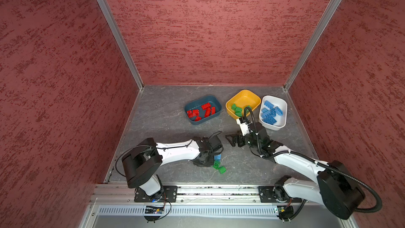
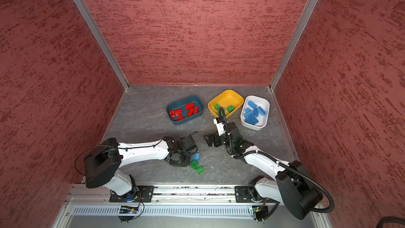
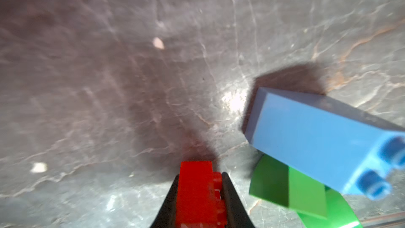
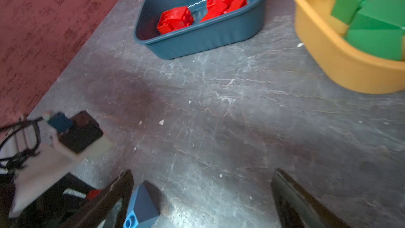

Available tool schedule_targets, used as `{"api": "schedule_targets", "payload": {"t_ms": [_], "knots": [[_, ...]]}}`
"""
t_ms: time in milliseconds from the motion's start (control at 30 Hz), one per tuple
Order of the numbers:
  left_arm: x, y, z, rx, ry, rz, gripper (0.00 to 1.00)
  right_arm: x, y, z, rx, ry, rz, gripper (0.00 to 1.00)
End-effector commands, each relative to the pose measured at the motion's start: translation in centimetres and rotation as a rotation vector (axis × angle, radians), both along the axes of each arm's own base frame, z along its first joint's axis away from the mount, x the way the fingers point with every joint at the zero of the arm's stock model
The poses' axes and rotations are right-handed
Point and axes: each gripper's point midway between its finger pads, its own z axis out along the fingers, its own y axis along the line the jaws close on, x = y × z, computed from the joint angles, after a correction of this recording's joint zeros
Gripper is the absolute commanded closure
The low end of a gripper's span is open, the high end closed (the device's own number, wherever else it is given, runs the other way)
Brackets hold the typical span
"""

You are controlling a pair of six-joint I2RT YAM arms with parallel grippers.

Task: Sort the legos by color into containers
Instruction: 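Carry the red brick into the teal tub with the left while the right grasps blue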

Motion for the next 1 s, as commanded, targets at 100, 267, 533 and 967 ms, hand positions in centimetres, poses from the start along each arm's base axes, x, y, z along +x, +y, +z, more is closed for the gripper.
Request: {"api": "schedule_targets", "payload": {"t_ms": [100, 267, 533, 967], "knots": [[5.5, 0.8, 5.6, -0.155, -0.212, 0.064, 1.00, -4.0, 2.9, -1.3, -0.028, -0.004, 0.206, 0.05], [10.8, 1.9, 9.9, -0.278, -0.347, 0.118, 1.00, -6.0, 4.3, -2.1, 0.005, -0.015, 0.296, 0.09], [20.1, 3.7, 13.1, -0.300, -0.514, 0.204, 1.00, -7.4, 5.6, -4.0, -0.026, -0.022, 0.383, 0.16], [28.1, 5.1, 8.8, -0.156, -0.442, 0.264, 0.91, -8.5, 6.5, -6.2, -0.139, -0.081, 0.491, 0.31]]}}
